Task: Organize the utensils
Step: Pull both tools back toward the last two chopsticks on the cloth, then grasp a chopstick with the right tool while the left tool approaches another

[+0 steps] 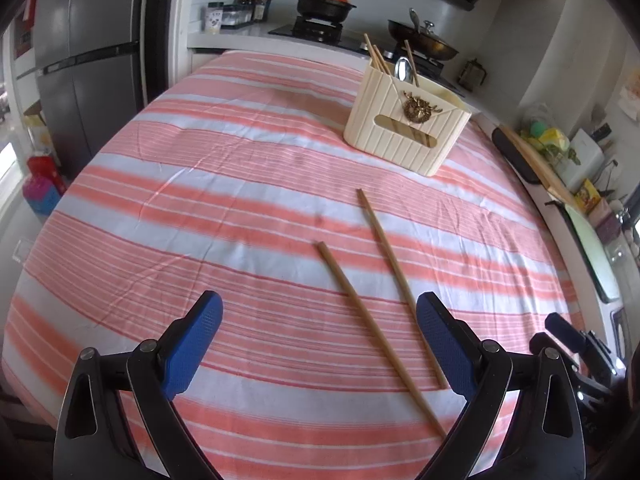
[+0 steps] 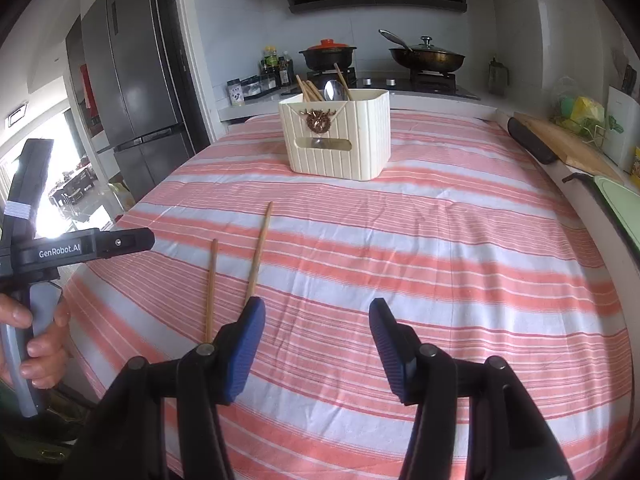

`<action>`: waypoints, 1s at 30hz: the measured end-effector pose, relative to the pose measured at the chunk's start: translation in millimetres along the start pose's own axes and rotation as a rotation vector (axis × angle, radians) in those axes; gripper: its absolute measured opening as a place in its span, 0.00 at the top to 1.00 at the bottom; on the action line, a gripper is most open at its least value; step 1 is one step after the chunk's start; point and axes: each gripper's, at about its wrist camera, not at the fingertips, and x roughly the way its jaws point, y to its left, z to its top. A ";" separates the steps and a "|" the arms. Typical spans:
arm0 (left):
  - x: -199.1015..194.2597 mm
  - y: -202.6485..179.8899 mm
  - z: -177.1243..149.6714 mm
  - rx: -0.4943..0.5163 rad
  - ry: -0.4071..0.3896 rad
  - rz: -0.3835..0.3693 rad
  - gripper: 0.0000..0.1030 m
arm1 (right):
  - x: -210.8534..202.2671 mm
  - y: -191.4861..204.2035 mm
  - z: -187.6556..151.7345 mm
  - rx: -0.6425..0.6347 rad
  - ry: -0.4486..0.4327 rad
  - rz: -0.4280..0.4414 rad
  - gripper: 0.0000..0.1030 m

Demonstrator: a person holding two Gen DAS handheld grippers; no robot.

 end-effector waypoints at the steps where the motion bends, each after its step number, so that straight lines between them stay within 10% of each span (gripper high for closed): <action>1: -0.1 0.7 -1.3 -0.002 -0.003 0.006 0.05 | 1.8 2.3 0.2 -0.006 0.001 0.003 0.46; 16: -1.1 35.8 -1.3 -0.115 -0.023 0.064 0.05 | 20.3 9.6 12.2 -0.031 0.067 0.013 0.46; 30: -1.2 30.8 -5.4 -0.109 0.016 0.052 0.05 | 120.6 65.8 39.0 -0.226 0.261 0.098 0.47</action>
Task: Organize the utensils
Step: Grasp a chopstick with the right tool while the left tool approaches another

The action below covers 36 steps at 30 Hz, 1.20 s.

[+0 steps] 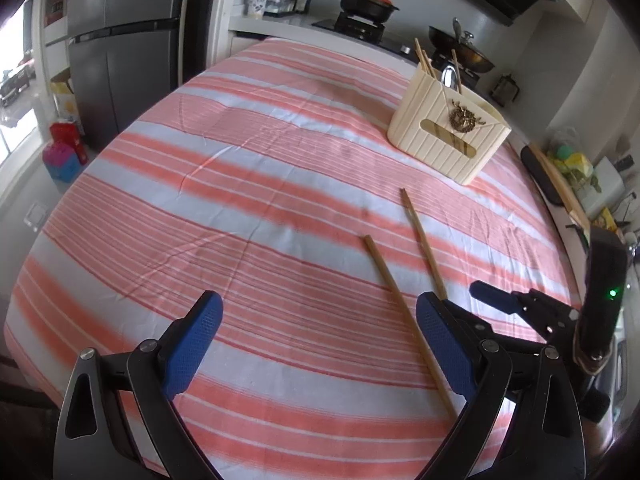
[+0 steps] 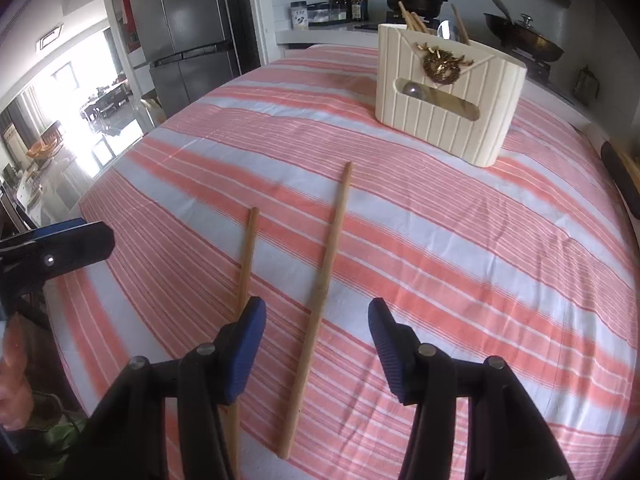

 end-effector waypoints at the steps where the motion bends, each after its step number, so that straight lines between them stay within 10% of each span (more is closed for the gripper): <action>1: -1.1 -0.9 -0.9 0.006 -0.002 0.002 0.05 | 6.8 2.1 2.7 -0.017 0.015 -0.007 0.47; 9: 6.2 -12.4 -10.1 0.049 0.038 -0.002 0.05 | 19.3 -1.3 -1.7 -0.038 0.020 -0.063 0.92; 17: 19.5 -24.9 -18.5 0.031 0.093 -0.041 0.05 | -13.7 -67.6 -44.4 0.225 -0.023 -0.211 0.93; 27: 56.2 -126.2 -56.5 0.481 0.087 0.134 0.07 | -45.6 -122.1 -85.9 0.353 -0.029 -0.303 0.93; 36: 48.2 -85.4 -53.3 0.544 0.121 0.104 0.12 | -52.6 -109.0 -97.4 0.342 -0.027 -0.284 0.92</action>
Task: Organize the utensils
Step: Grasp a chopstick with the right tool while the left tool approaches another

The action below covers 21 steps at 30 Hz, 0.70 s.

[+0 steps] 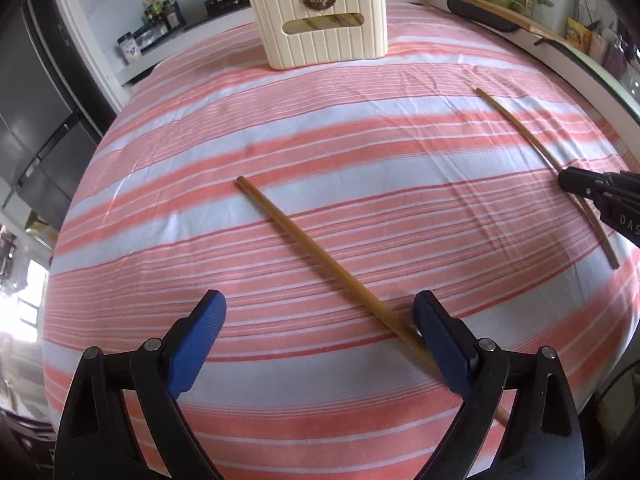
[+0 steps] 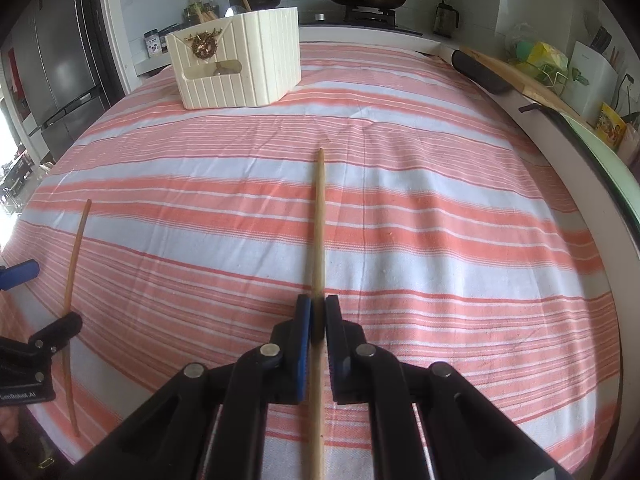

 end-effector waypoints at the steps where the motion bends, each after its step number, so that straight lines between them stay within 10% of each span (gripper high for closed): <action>1: 1.9 7.2 1.3 -0.009 0.003 -0.026 0.27 | -0.8 0.6 -1.3 -0.003 -0.001 0.001 0.92; 4: 9.5 20.8 11.5 -0.038 0.012 -0.116 0.71 | -1.7 -0.5 -3.5 0.004 -0.003 0.004 0.92; 10: 24.6 18.1 35.7 0.007 -0.039 -0.209 0.90 | -3.0 0.8 -6.6 0.012 -0.008 -0.009 0.92; 18: 35.2 7.2 65.3 0.037 -0.054 -0.268 0.93 | -1.5 -0.3 -2.8 0.012 0.008 0.002 0.92; 21: 29.0 14.4 56.8 0.022 -0.037 -0.244 0.69 | -4.6 -2.7 -4.3 0.026 0.010 0.034 0.80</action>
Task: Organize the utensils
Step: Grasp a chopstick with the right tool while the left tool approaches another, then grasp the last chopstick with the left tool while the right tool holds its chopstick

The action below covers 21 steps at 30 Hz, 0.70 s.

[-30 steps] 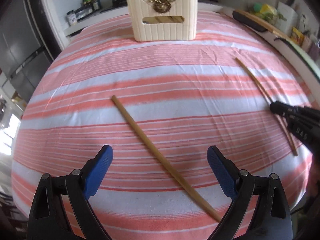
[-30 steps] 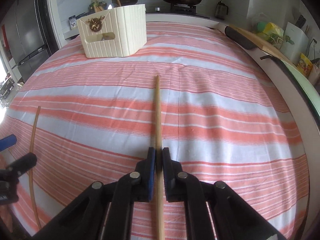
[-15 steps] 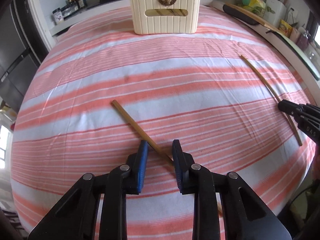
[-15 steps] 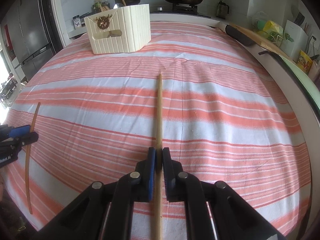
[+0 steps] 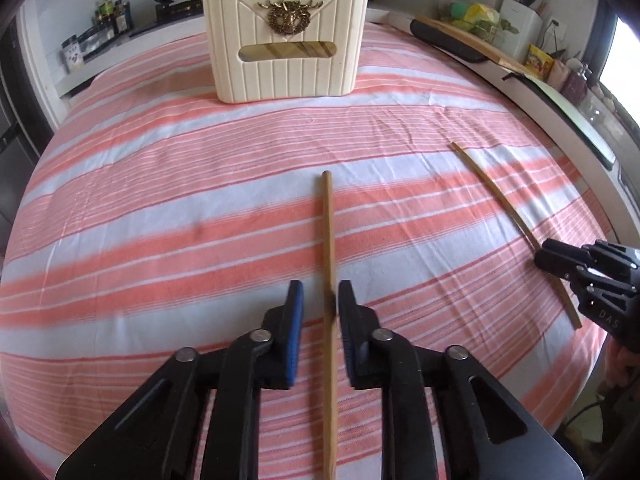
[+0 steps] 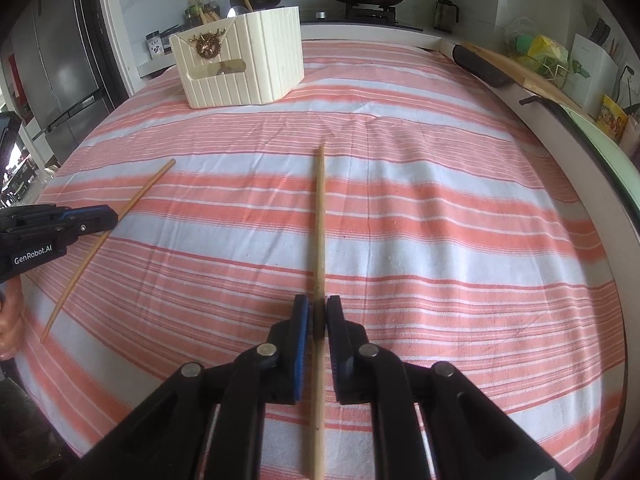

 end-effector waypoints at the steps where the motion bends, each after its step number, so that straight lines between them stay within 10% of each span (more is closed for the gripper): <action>1: -4.8 2.6 -3.8 -0.010 -0.006 0.006 0.51 | -1.2 -1.5 -0.4 0.008 -0.002 0.003 0.72; 5: -20.2 7.9 -15.3 -0.033 -0.022 0.033 0.31 | -6.5 -3.3 0.5 0.024 -0.009 0.022 0.58; 21: -25.9 0.3 -19.6 0.017 -0.031 0.164 0.28 | -14.6 7.3 0.6 -0.017 0.005 0.008 0.58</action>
